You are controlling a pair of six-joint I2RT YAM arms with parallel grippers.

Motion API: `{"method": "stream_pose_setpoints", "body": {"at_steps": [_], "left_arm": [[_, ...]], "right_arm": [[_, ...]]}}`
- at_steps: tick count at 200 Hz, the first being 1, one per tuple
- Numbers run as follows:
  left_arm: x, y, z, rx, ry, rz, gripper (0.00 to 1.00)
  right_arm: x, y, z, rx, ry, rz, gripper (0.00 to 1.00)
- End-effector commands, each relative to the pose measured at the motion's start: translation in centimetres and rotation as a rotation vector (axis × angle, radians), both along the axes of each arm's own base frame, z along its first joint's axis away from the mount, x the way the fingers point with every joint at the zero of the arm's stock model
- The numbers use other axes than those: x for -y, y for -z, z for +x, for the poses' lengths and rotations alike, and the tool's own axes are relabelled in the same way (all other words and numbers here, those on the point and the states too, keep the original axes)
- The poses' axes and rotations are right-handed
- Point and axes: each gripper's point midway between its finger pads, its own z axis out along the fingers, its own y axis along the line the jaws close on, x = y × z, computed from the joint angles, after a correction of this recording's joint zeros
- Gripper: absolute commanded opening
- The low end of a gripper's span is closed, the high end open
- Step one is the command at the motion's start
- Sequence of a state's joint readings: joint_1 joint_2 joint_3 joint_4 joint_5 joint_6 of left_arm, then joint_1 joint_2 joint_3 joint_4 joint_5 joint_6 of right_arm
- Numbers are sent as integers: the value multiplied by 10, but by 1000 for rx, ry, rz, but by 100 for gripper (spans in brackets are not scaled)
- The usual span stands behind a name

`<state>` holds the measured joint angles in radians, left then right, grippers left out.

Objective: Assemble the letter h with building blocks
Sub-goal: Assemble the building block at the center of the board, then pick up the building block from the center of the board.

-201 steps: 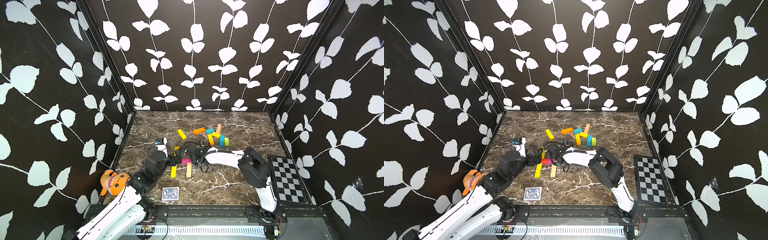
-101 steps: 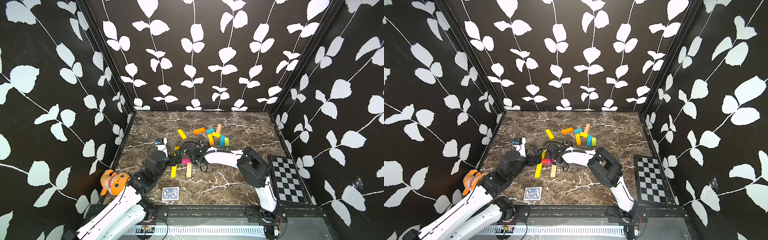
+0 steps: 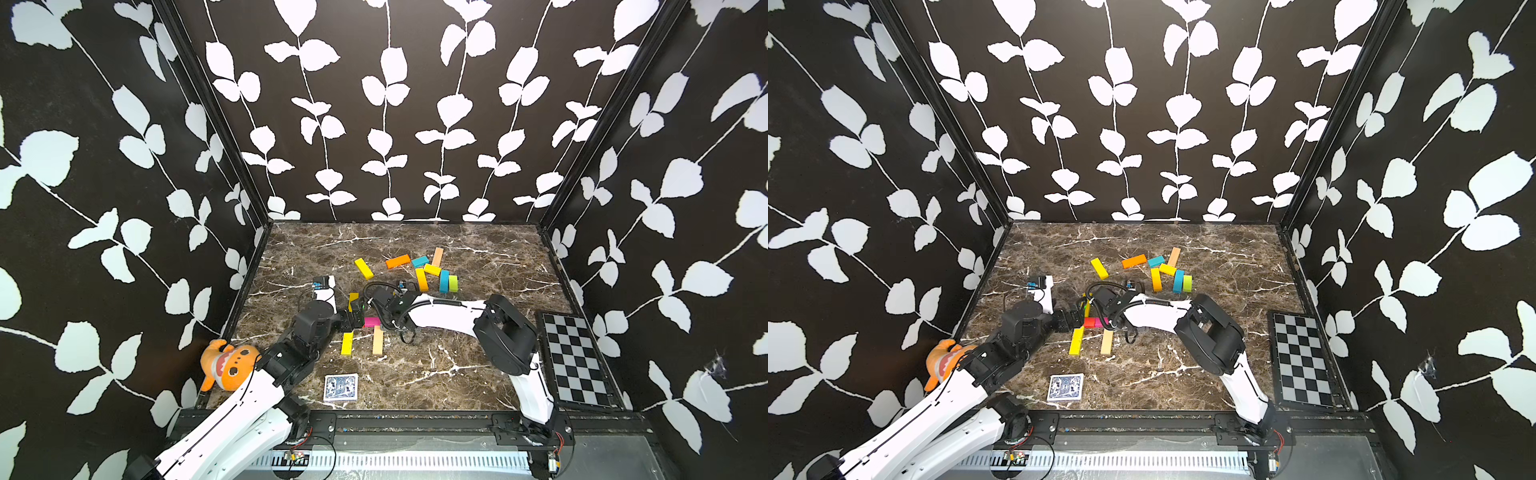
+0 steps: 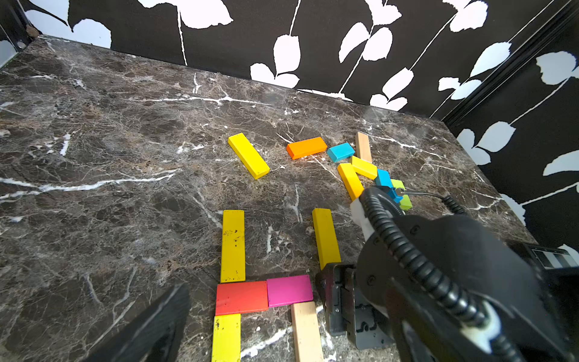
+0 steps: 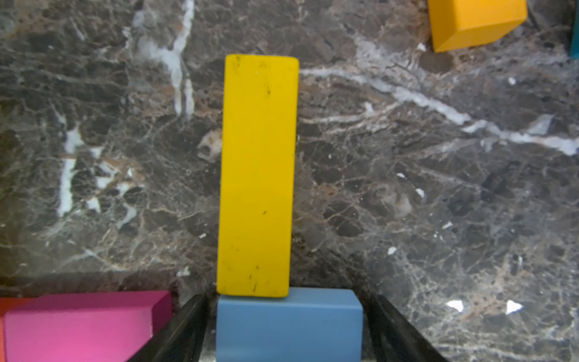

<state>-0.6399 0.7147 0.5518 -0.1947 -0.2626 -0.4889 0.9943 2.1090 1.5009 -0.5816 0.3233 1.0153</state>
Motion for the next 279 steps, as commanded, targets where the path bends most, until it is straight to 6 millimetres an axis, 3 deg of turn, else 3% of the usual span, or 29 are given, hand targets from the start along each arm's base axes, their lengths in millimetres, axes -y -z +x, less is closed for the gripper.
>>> {"method": "stream_pose_setpoints", "body": {"at_steps": [1, 48, 96, 129, 164, 198, 248, 279], "left_arm": [[2, -4, 1, 15, 4, -12, 99], [2, -4, 2, 16, 2, -7, 99], [1, -9, 1, 28, -3, -15, 99], [-2, -8, 0, 28, -13, -14, 99], [-3, -8, 0, 28, -15, -16, 99], [-1, -2, 1, 3, -14, -5, 99], [-1, 3, 0, -15, -17, -9, 99], [3, 7, 2, -31, -10, -11, 99]], "right_arm": [[2, -4, 8, 33, 8, -4, 80], [-5, -31, 20, 104, -19, 13, 84], [0, -98, 42, 253, -37, 71, 86], [-22, -117, 67, 250, -176, 215, 85], [11, -111, 110, 238, -80, 171, 85], [44, -83, 149, 172, -7, 115, 83], [96, -45, 176, 98, 88, 50, 82], [108, -32, 188, 87, 115, 114, 82]]}}
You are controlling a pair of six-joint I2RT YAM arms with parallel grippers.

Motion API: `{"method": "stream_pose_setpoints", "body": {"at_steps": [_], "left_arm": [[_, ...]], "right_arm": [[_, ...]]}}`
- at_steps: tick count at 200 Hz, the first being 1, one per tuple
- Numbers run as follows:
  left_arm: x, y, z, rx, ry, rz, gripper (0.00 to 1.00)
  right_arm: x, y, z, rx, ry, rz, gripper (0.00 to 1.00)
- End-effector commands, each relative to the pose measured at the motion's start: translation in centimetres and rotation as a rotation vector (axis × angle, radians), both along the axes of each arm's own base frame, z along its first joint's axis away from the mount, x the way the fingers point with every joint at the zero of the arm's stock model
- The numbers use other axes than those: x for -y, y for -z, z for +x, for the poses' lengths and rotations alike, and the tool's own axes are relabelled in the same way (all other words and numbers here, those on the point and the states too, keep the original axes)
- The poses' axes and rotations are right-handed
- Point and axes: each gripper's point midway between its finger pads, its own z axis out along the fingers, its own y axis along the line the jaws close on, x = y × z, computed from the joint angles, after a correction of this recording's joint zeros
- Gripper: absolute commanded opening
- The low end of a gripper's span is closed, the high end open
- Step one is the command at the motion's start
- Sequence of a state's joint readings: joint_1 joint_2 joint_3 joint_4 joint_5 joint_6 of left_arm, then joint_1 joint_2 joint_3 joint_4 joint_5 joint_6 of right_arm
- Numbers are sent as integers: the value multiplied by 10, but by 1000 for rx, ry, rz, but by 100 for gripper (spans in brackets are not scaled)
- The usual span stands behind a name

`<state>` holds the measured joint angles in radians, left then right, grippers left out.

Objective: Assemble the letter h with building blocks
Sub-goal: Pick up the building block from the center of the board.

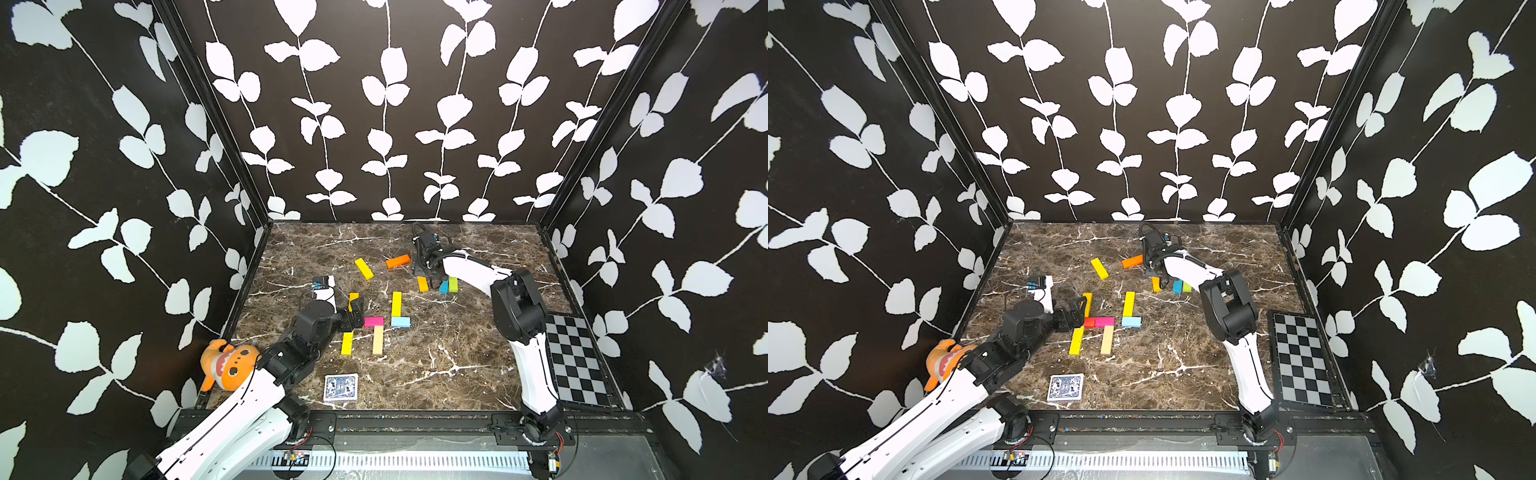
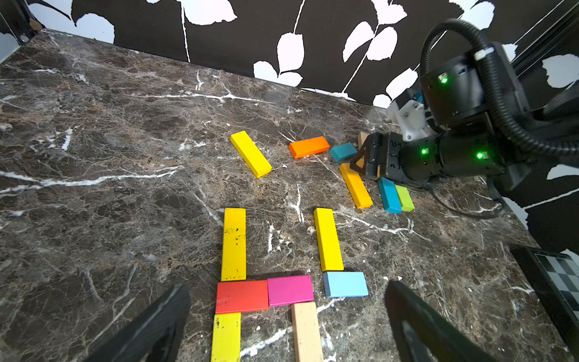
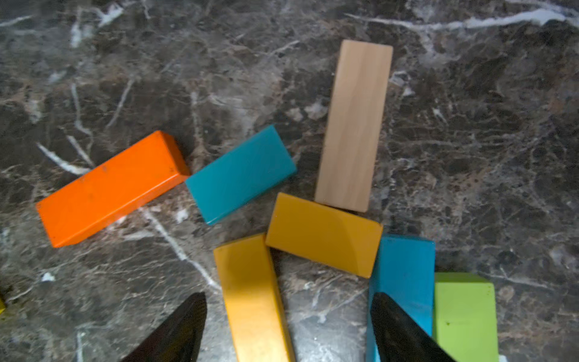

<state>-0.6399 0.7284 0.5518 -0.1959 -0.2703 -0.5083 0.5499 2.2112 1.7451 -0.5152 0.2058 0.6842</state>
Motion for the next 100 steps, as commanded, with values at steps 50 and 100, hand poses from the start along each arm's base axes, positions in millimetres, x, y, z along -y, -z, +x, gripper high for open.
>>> {"method": "stream_pose_setpoints", "body": {"at_steps": [50, 100], "left_arm": [[7, 8, 3, -31, 9, -1, 99], [11, 11, 5, -42, 22, 3, 99]], "right_arm": [[-13, -1, 5, 30, -23, 205, 81], [-6, 16, -6, -6, 39, 226, 80]]}}
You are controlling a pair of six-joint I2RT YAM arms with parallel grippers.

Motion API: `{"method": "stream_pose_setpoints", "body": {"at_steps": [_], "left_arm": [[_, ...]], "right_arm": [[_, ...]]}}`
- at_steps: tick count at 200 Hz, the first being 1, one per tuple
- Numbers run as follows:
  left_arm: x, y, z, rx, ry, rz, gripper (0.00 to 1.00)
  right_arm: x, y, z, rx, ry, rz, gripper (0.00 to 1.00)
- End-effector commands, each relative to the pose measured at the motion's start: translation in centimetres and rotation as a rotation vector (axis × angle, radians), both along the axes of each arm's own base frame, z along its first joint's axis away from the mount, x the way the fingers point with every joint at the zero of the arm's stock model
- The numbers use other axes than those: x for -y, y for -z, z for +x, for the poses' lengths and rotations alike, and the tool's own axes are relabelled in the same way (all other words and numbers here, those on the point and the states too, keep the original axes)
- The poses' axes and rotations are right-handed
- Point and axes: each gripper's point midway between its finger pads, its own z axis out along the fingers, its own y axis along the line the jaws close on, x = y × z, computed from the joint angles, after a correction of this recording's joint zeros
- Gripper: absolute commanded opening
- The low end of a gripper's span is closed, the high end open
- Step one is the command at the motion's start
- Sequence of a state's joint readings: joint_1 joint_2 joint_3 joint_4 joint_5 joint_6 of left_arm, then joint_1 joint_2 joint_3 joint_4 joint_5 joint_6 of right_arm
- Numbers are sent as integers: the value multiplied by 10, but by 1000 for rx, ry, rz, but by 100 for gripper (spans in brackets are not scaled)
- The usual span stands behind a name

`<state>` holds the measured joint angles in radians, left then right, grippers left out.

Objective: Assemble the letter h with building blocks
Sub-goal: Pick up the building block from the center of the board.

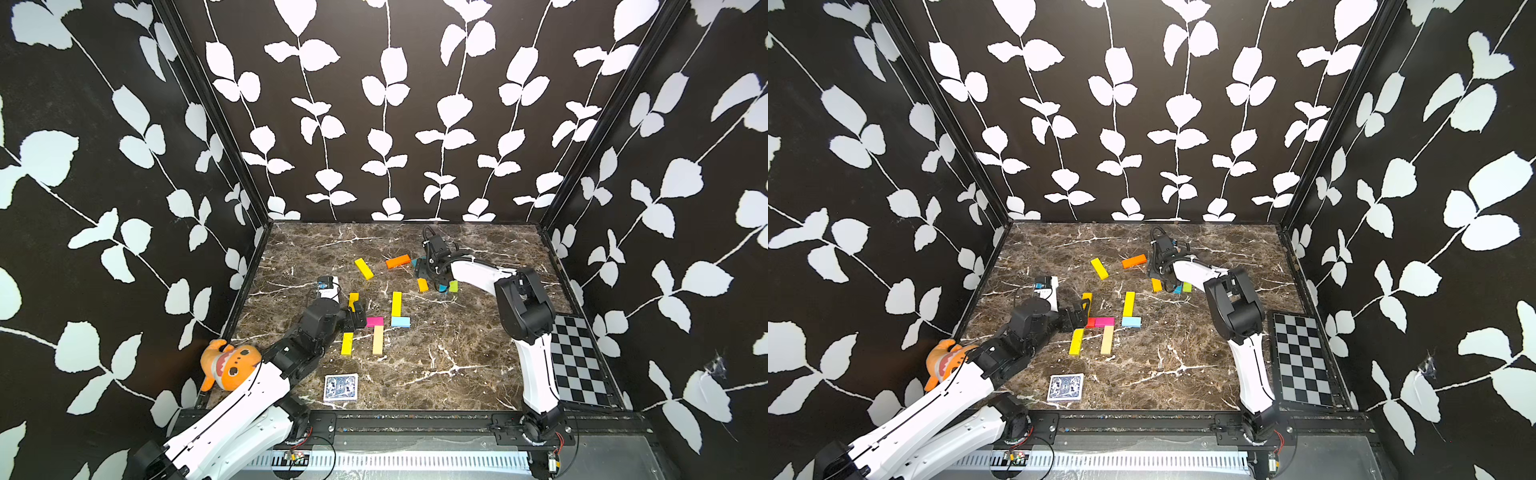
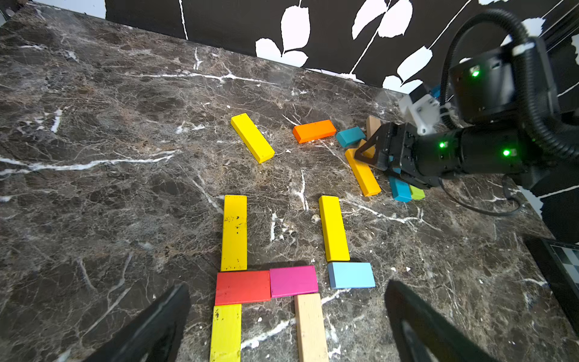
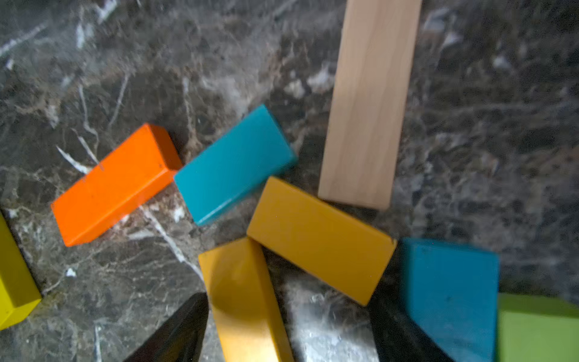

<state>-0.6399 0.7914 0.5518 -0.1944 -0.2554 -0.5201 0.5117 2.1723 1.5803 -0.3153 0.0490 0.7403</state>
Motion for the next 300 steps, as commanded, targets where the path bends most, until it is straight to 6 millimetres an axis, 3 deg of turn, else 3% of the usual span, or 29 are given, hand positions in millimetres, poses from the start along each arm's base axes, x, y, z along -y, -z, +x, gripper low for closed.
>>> {"method": "stream_pose_setpoints", "body": {"at_steps": [1, 51, 126, 162, 213, 258, 277, 300], "left_arm": [[5, -6, 2, 15, 14, -19, 99], [6, -6, 2, 13, 20, -17, 99], [10, -5, 2, 7, 32, -23, 99], [10, -6, 3, 9, 35, -23, 99], [9, -6, 2, 6, 32, -20, 99], [11, -5, 3, 1, 38, -21, 99], [11, -5, 3, 0, 35, -20, 99], [10, -5, 3, 1, 33, -22, 99]], "right_arm": [[0, -4, -2, 4, 34, 42, 80], [31, 7, 3, -15, 146, -81, 80], [32, 10, 26, -31, 203, -151, 82], [38, 23, 23, -85, 195, -215, 80], [55, 37, 7, -129, 193, -286, 70], [52, 47, 4, -153, 149, -261, 74], [52, 48, 2, -157, 141, -269, 71], [55, 51, 0, -165, 135, -289, 59]]}}
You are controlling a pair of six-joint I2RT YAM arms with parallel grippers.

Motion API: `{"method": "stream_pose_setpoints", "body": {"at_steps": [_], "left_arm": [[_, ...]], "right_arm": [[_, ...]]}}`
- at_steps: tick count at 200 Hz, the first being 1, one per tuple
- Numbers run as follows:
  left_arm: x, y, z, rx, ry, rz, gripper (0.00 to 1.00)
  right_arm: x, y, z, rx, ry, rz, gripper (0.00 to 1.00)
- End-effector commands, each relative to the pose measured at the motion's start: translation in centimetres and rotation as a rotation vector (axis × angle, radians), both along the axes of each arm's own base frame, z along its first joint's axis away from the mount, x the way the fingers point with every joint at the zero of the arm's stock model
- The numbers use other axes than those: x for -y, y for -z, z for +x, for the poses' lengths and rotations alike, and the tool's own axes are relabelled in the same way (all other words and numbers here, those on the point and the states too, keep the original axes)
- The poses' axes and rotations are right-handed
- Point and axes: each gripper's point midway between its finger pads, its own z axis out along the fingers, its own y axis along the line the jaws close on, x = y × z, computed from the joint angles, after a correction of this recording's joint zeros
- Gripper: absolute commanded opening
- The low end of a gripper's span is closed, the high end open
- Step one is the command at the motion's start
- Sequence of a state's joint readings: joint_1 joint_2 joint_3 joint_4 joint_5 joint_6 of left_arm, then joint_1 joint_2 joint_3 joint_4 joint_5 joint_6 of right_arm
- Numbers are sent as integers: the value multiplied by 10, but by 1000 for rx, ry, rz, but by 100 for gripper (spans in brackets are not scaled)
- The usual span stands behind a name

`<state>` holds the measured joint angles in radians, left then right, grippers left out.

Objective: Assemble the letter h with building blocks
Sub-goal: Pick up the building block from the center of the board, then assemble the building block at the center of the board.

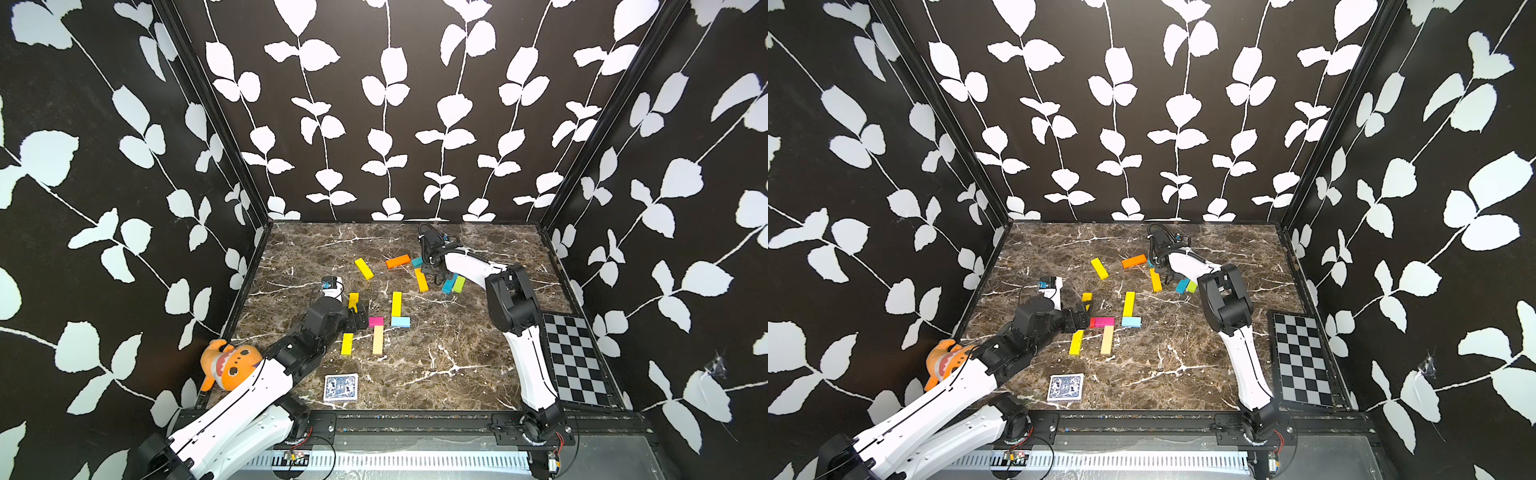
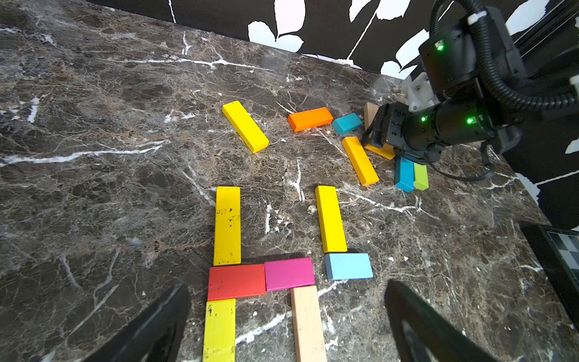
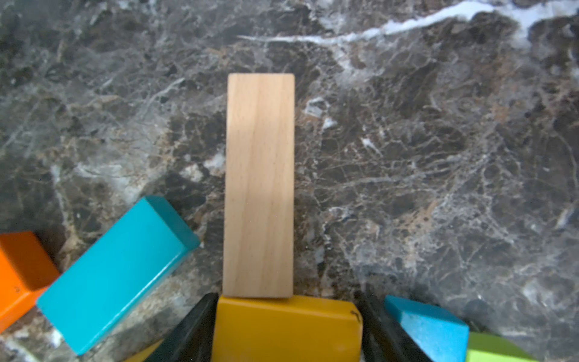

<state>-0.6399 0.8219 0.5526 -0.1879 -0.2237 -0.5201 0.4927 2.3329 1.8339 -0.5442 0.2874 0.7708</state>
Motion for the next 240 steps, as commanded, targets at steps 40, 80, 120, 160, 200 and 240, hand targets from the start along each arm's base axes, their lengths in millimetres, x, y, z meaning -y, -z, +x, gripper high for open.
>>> {"method": "stream_pose_setpoints", "body": {"at_steps": [40, 80, 120, 160, 200, 240], "left_arm": [[6, -9, 4, 18, 10, -21, 99], [8, -8, 5, 20, 14, -29, 99], [9, -10, 6, 27, 19, -31, 99], [9, -10, 6, 32, 28, -15, 99], [8, -10, 5, 38, 30, -9, 99], [7, -12, 5, 43, 26, -8, 99]], "right_arm": [[1, -4, -14, 6, -90, 5, 46], [-16, -83, -26, 153, -180, 19, 45], [-25, -85, -86, 104, -232, 29, 45], [-28, -63, -151, 36, -276, 30, 46], [-52, -36, -194, -45, -335, 37, 46], [-66, -27, -201, -47, -334, 41, 46]]}}
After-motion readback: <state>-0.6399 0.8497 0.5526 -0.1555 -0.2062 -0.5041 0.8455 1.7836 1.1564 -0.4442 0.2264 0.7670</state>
